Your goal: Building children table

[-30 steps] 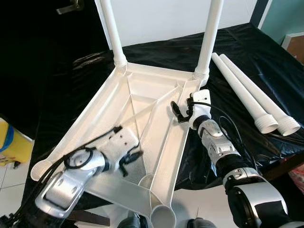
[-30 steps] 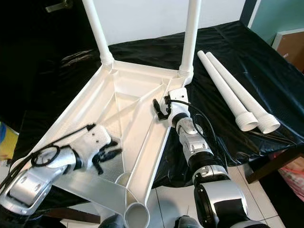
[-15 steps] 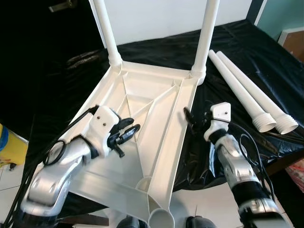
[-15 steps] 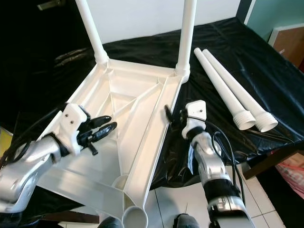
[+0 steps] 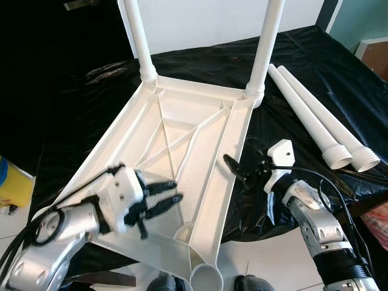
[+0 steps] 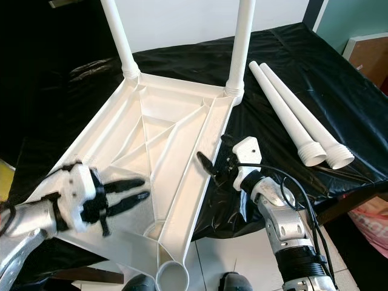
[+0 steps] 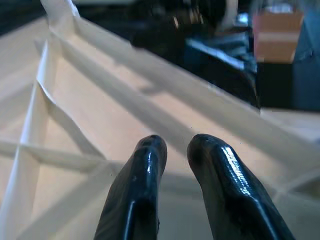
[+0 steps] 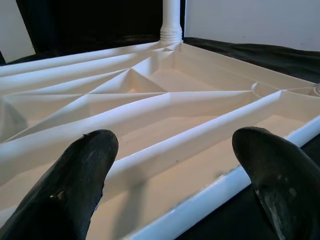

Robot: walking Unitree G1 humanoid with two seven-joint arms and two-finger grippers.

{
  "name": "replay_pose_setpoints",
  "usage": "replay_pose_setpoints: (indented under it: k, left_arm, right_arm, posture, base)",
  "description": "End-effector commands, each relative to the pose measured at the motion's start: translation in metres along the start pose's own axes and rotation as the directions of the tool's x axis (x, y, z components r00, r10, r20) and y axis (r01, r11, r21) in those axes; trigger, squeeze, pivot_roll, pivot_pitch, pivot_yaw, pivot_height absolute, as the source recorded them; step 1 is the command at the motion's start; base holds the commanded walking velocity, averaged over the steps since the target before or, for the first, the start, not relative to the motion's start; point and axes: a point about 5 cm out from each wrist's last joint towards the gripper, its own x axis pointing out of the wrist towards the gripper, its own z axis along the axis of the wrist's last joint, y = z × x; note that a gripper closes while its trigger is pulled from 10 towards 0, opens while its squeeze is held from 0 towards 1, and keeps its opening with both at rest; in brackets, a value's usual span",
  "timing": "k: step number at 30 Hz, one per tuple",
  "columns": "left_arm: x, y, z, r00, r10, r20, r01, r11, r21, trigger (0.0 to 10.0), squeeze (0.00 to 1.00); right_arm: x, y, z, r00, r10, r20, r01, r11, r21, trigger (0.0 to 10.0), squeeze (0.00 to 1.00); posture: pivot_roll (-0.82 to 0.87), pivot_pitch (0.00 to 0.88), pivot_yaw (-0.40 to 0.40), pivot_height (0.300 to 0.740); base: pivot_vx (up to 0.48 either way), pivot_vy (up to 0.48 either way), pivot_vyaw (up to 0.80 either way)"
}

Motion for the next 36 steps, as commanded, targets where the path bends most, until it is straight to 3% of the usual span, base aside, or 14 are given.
replay_pose_setpoints:
  k: [1, 6, 9, 11, 12, 13, 15, 24, 25, 32, 36]
  left_arm:
    - [0.0, -0.004, -0.005, 0.999, -0.025, -0.031, 0.026, 1.0, 0.012, 10.0, 0.0]
    - [-0.002, -0.007, -0.009, 0.998, -0.042, -0.046, 0.043, 0.999, 0.02, 10.0, 0.0]
    - [0.0, -0.011, -0.026, 0.986, -0.082, -0.142, 0.088, 0.996, 0.033, 10.0, 0.0]
    - [0.003, -0.008, -0.032, 0.984, -0.054, -0.171, 0.067, 0.995, 0.072, 10.0, 0.0]
    - [0.004, -0.005, -0.032, 0.984, -0.042, -0.17, 0.056, 0.995, 0.078, 10.0, 0.18]
    - [0.005, -0.003, -0.033, 0.986, -0.033, -0.163, 0.041, 0.998, 0.049, 10.0, 1.0]
    - [0.006, -0.001, -0.034, 0.987, -0.029, -0.157, 0.033, 0.999, 0.023, 10.0, 1.0]
    - [0.005, 0.003, -0.036, 0.981, -0.014, -0.192, 0.042, 0.988, 0.147, 10.0, 1.0]
    - [0.006, 0.004, -0.038, 0.977, -0.009, -0.213, 0.046, 0.985, 0.166, 10.0, 0.0]
    - [0.01, 0.005, -0.049, 0.956, -0.016, -0.294, 0.075, 0.979, 0.19, 10.0, 0.0]
    - [0.012, 0.007, -0.063, 0.921, -0.023, -0.39, 0.094, 0.982, 0.165, 10.0, 0.0]
  right_arm:
    - [-0.003, 0.002, -0.001, 1.0, 0.012, -0.015, -0.012, 1.0, 0.017, 10.0, 0.0]
    - [-0.003, 0.002, -0.001, 1.0, 0.02, -0.02, -0.019, 1.0, 0.02, 10.0, 0.0]
    - [-0.002, 0.003, 0.002, 0.999, 0.027, -0.023, -0.027, 0.999, 0.018, 10.0, 0.0]
    - [-0.001, 0.002, 0.003, 0.999, 0.024, -0.023, -0.024, 1.0, 0.015, 10.0, 0.0]
    - [-0.001, 0.002, 0.004, 1.0, 0.021, -0.022, -0.021, 1.0, 0.014, 10.0, 0.0]
    - [-0.001, 0.003, 0.004, 1.0, 0.019, -0.022, -0.018, 1.0, 0.015, 10.0, 0.0]
    - [-0.001, 0.003, 0.005, 1.0, 0.017, -0.022, -0.017, 1.0, 0.016, 10.0, 0.0]
    - [-0.005, 0.002, 0.005, 1.0, -0.003, -0.03, 0.004, 1.0, 0.014, 10.0, 0.0]
    - [-0.005, 0.001, 0.006, 1.0, -0.006, -0.029, 0.007, 1.0, 0.013, 10.0, 0.0]
    - [-0.004, 0.001, 0.008, 1.0, -0.009, -0.027, 0.009, 1.0, 0.01, 10.0, 0.0]
    - [-0.005, -0.001, 0.011, 0.999, -0.024, -0.021, 0.025, 1.0, 0.006, 10.0, 0.0]
  posture:
    - [0.0, 0.139, 0.042, 0.74]
    - [0.0, 0.134, 0.038, 0.74]
    - [0.0, 0.132, 0.041, 0.74]
    - [-0.01, 0.132, 0.046, 0.74]
    - [-0.01, 0.132, 0.048, 0.74]
    - [-0.01, 0.132, 0.052, 0.74]
    - [-0.01, 0.132, 0.052, 0.74]
    - [-0.02, 0.137, 0.062, 0.74]
    - [-0.02, 0.137, 0.064, 0.74]
    - [-0.02, 0.137, 0.068, 0.74]
    - [-0.03, 0.138, 0.075, 0.74]
  base:
    - [0.0, 0.0, 0.0]
    - [0.0, 0.0, 0.0]
    - [0.0, 0.0, 0.0]
    - [0.0, 0.0, 0.0]
    - [0.0, 0.0, 0.0]
    - [0.0, 0.0, 0.0]
    - [0.0, 0.0, 0.0]
    - [0.0, 0.0, 0.0]
    - [0.0, 0.0, 0.0]
    - [0.0, 0.0, 0.0]
    - [0.0, 0.0, 0.0]
